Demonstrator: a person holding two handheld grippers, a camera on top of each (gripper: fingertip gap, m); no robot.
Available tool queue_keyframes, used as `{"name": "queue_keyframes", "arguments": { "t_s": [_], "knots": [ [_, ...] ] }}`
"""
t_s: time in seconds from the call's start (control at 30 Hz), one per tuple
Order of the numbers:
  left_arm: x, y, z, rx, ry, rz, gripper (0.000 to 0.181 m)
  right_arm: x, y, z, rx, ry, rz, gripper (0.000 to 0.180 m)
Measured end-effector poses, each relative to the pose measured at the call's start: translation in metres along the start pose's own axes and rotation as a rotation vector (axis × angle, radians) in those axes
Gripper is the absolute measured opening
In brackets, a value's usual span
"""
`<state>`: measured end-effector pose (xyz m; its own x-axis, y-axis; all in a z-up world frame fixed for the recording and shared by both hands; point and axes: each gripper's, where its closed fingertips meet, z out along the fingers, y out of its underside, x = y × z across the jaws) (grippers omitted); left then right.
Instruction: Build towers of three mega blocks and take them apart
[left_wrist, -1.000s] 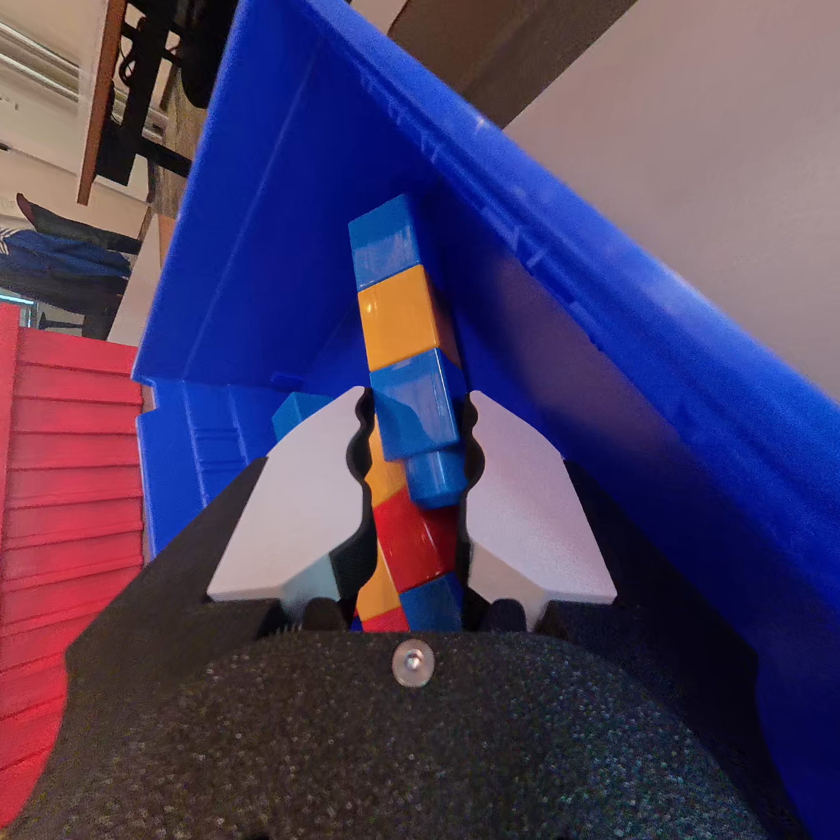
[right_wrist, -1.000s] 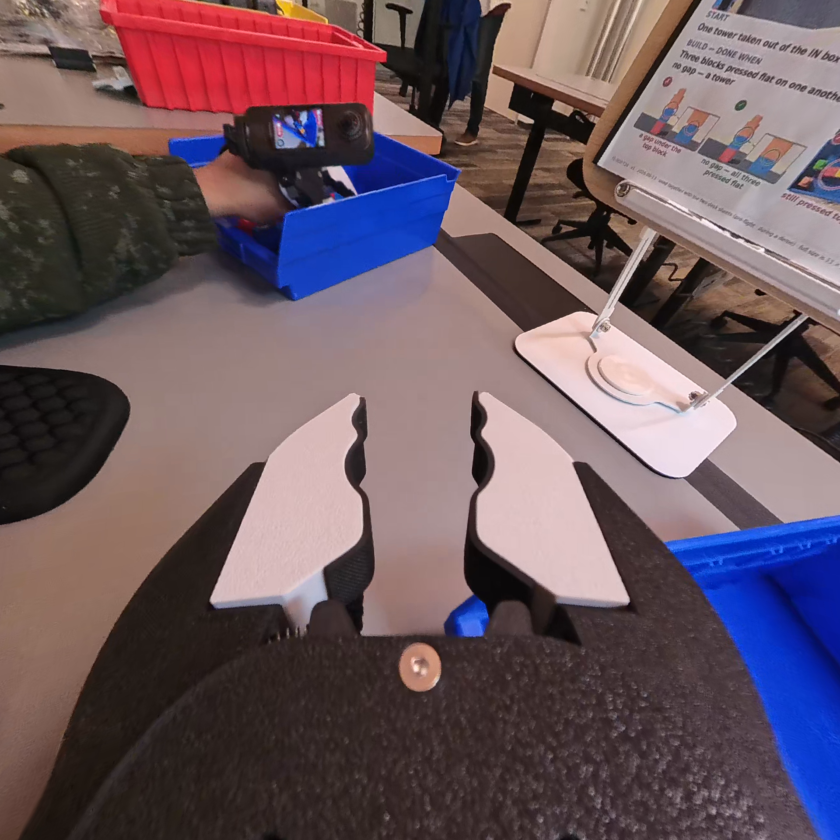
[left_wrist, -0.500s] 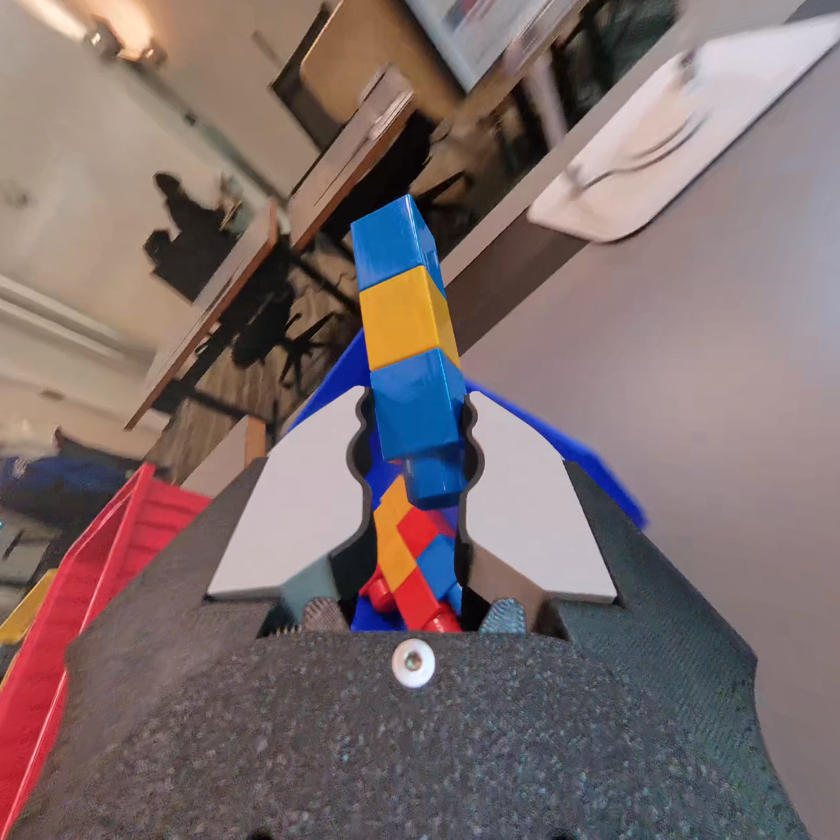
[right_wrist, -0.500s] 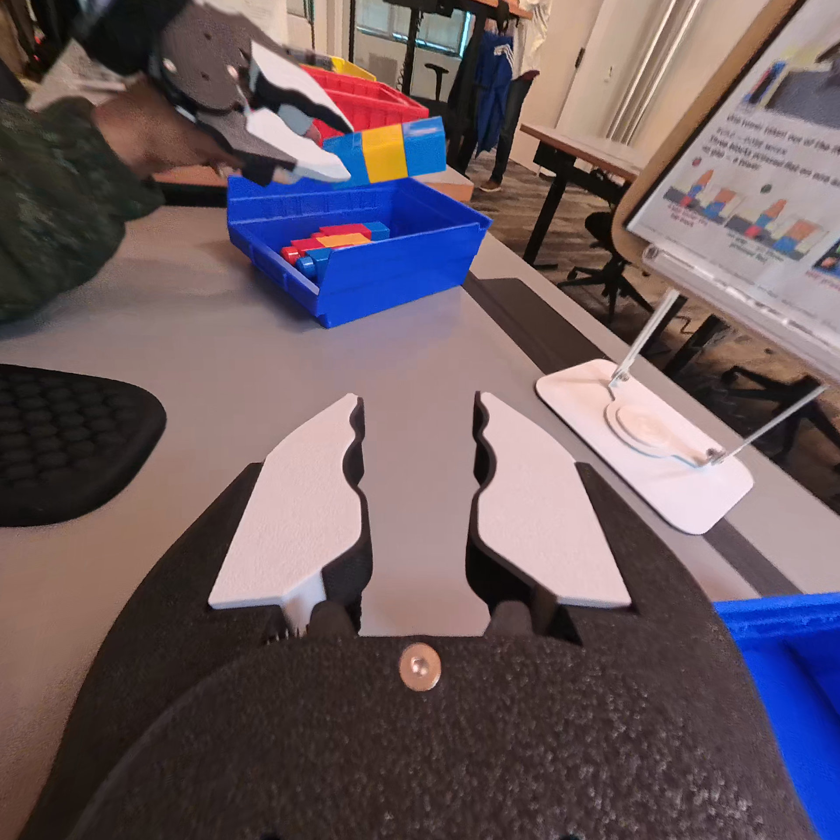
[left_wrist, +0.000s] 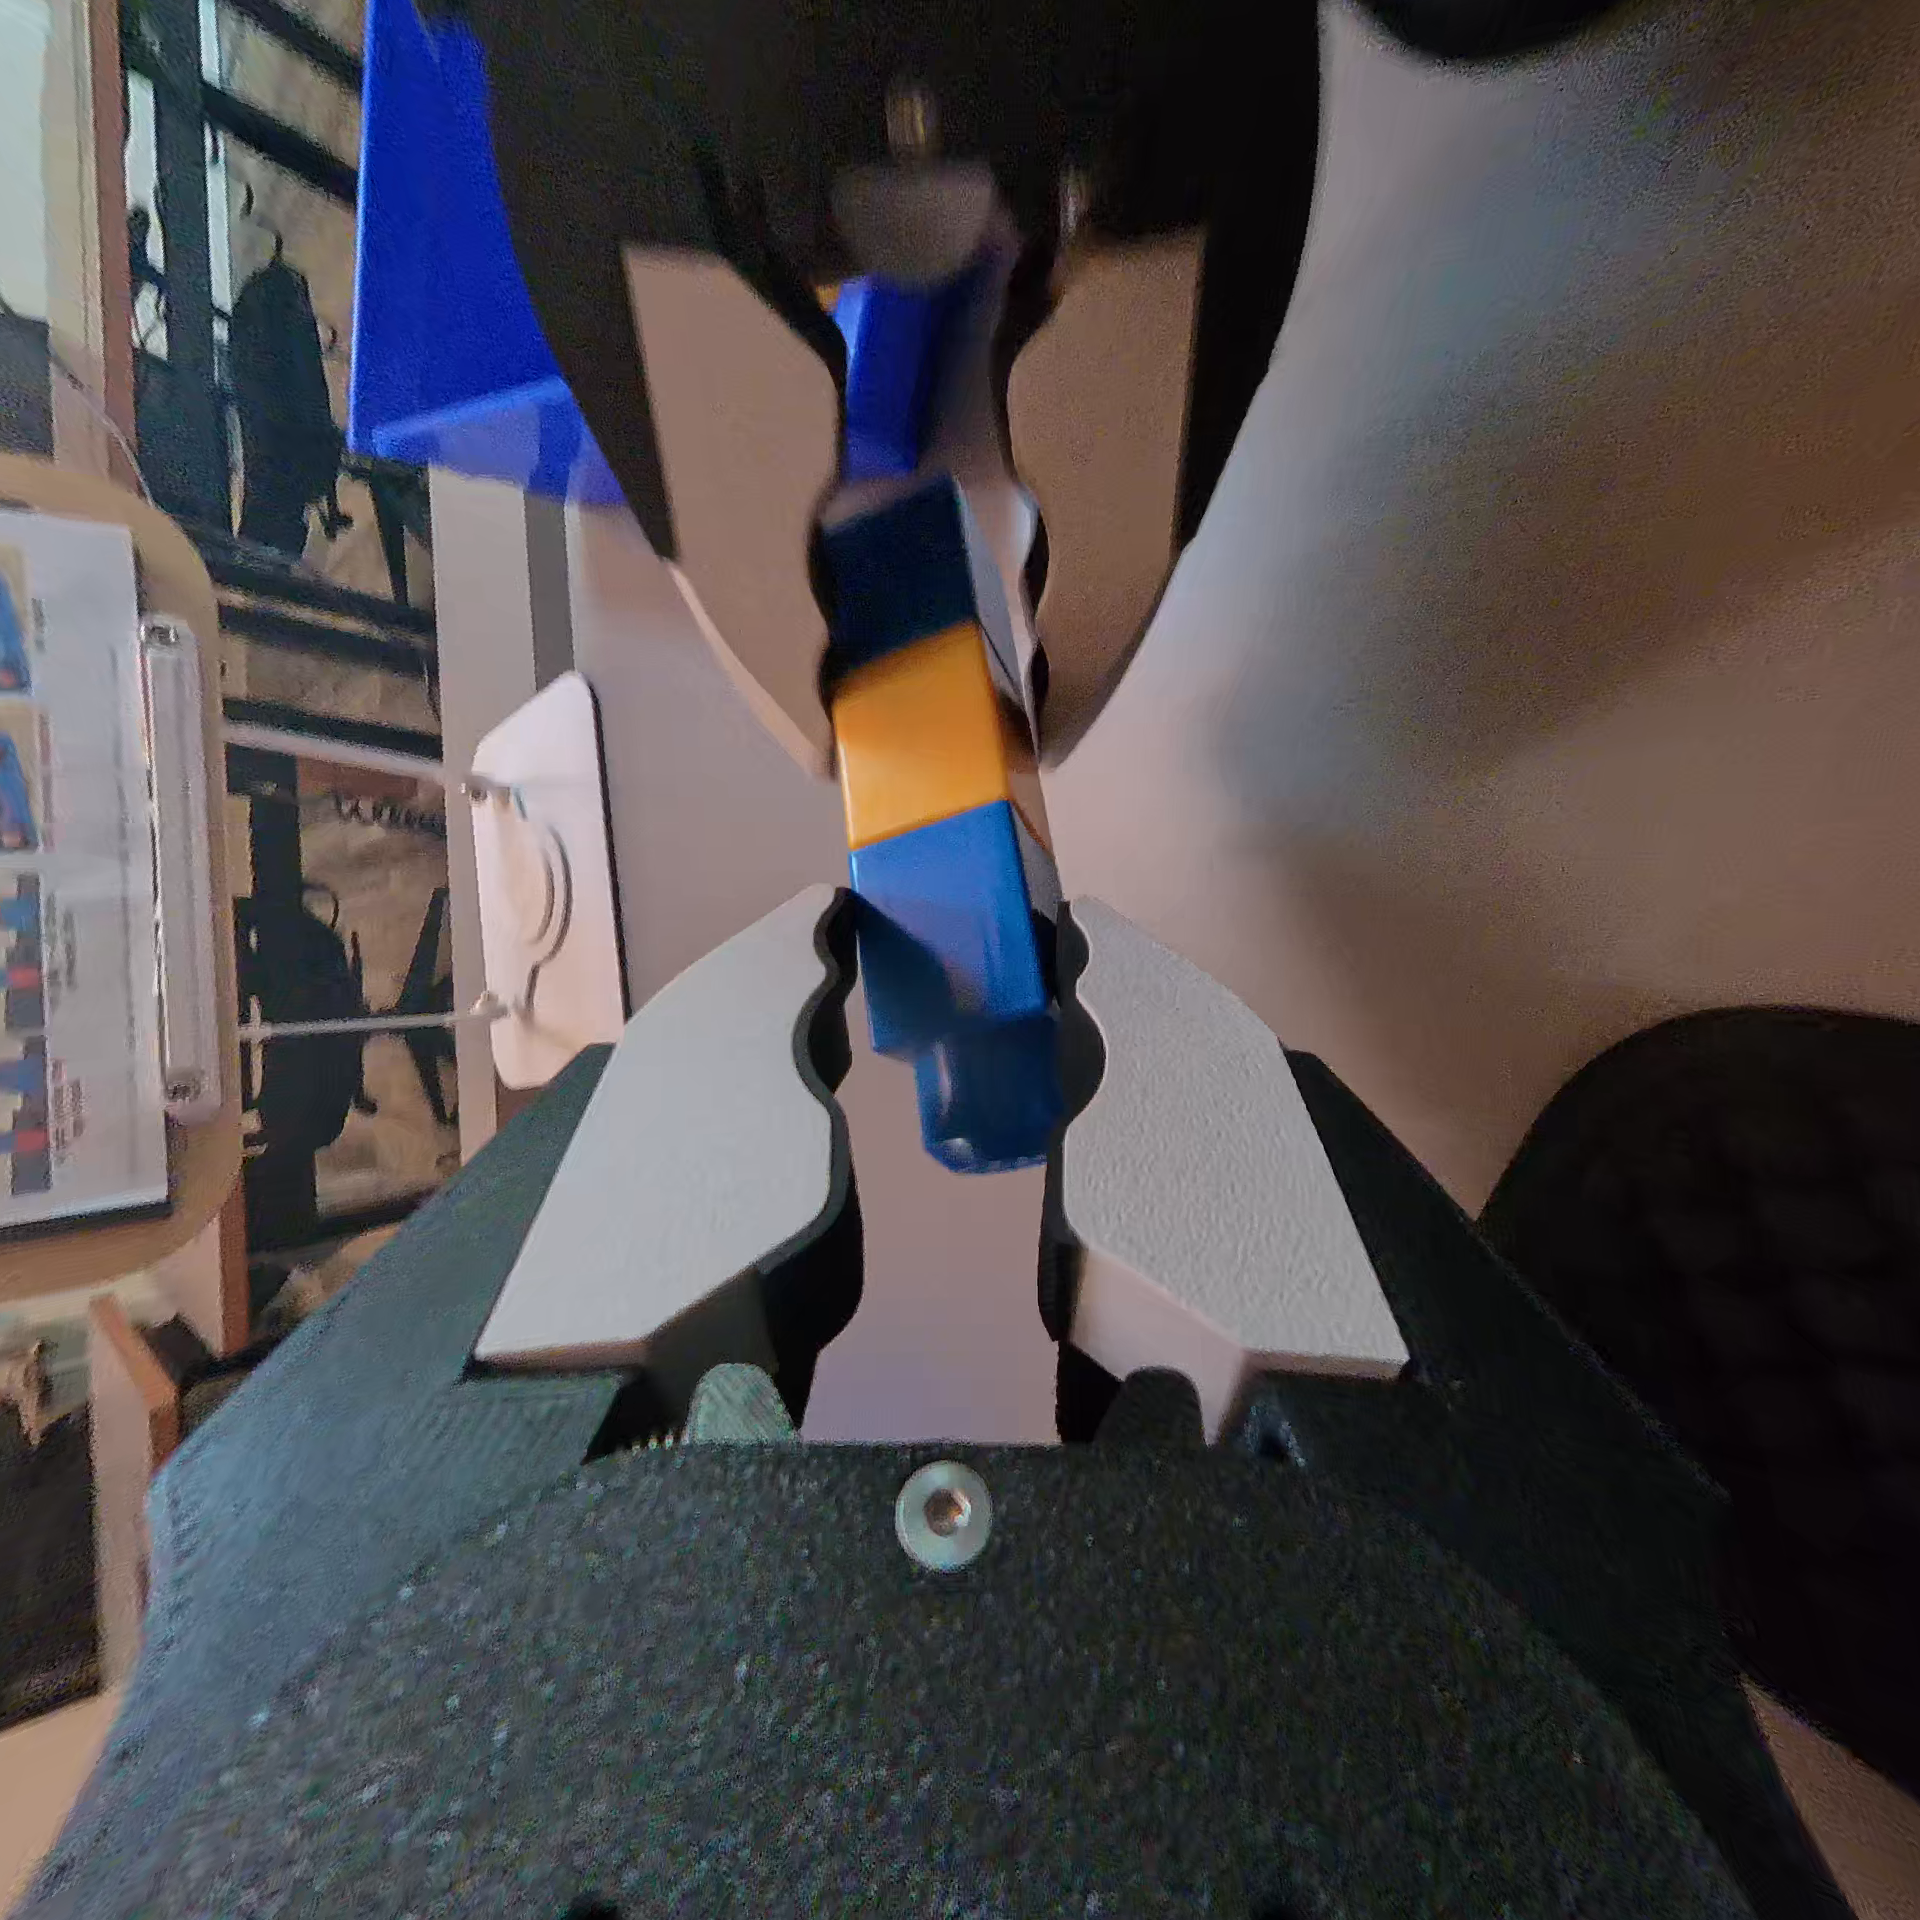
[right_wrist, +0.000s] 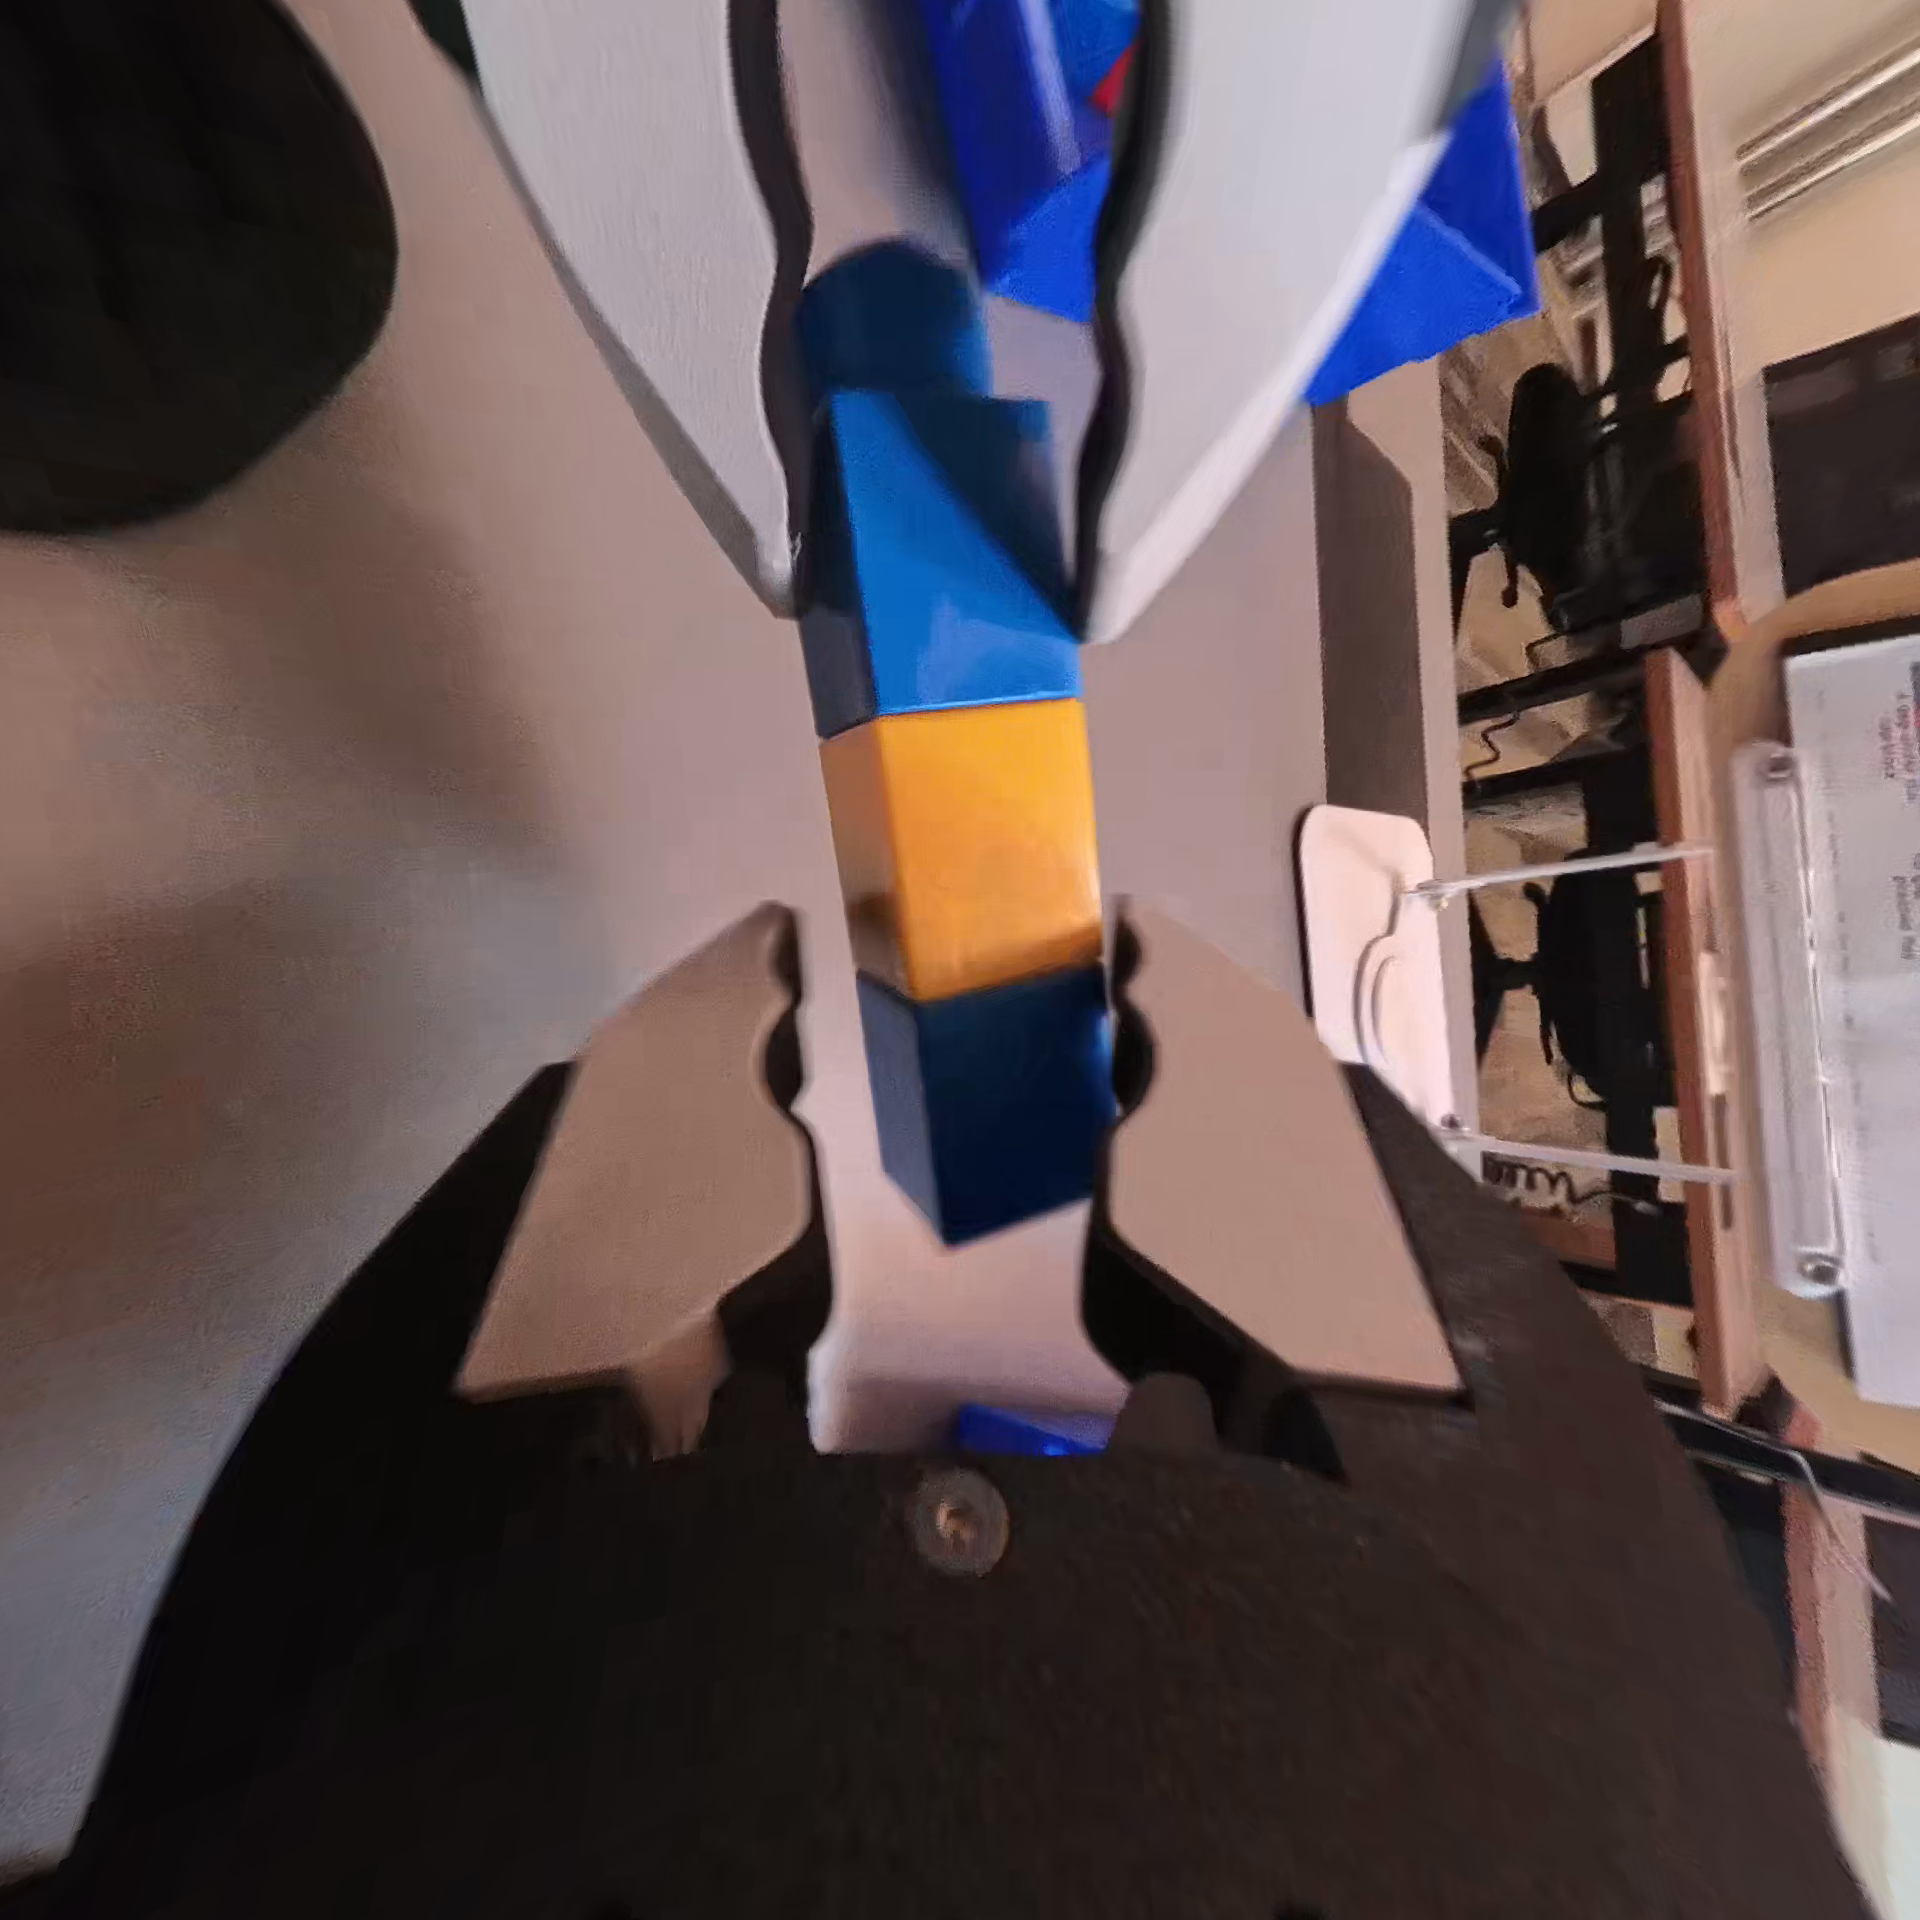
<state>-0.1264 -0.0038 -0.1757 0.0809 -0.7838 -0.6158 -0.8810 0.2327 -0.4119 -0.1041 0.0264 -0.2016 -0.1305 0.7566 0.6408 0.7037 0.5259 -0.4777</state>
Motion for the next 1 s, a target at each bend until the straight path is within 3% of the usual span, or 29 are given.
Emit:
{"name": "queue_keyframes", "arguments": {
  "t_s": [0.03,0.1,0.2,0.3,0.37,0.47,0.57,0.73,0.83,1.0],
  "knots": [
    [-0.001,-0.007,-0.003,0.043,0.0,-0.012,0.035,-0.002,-0.001,0.002,0.025,0.005,-0.005,0.044],
    [-0.013,-0.017,-0.014,0.166,-0.034,-0.088,0.034,0.001,-0.007,-0.003,0.116,-0.023,0.07,0.043],
    [-0.047,-0.034,-0.043,0.51,-0.108,-0.328,0.055,0.027,-0.022,-0.024,0.336,-0.002,0.25,0.042],
    [-0.067,-0.045,-0.068,0.842,-0.07,-0.584,0.051,0.051,-0.041,-0.052,0.612,0.003,0.447,0.042],
    [-0.069,-0.052,-0.064,0.928,-0.039,-0.654,0.053,0.057,-0.053,-0.066,0.745,-0.013,0.52,0.042],
    [-0.059,-0.067,-0.047,0.914,-0.017,-0.633,0.058,0.052,-0.066,-0.067,0.824,-0.049,0.563,0.042],
    [-0.053,-0.074,-0.036,0.888,-0.042,-0.599,0.038,0.041,-0.071,-0.058,0.818,-0.066,0.555,0.042],
    [-0.048,-0.061,-0.026,0.785,-0.054,-0.576,0.037,0.029,-0.064,-0.043,0.722,-0.157,0.561,0.048],
    [-0.049,-0.033,-0.013,0.603,-0.096,-0.527,0.037,0.032,-0.051,-0.043,0.628,-0.179,0.526,0.063],
    [-0.028,0.011,0.025,0.229,-0.125,-0.331,0.036,0.037,-0.041,-0.054,0.532,-0.106,0.38,0.057]
  ]
}}
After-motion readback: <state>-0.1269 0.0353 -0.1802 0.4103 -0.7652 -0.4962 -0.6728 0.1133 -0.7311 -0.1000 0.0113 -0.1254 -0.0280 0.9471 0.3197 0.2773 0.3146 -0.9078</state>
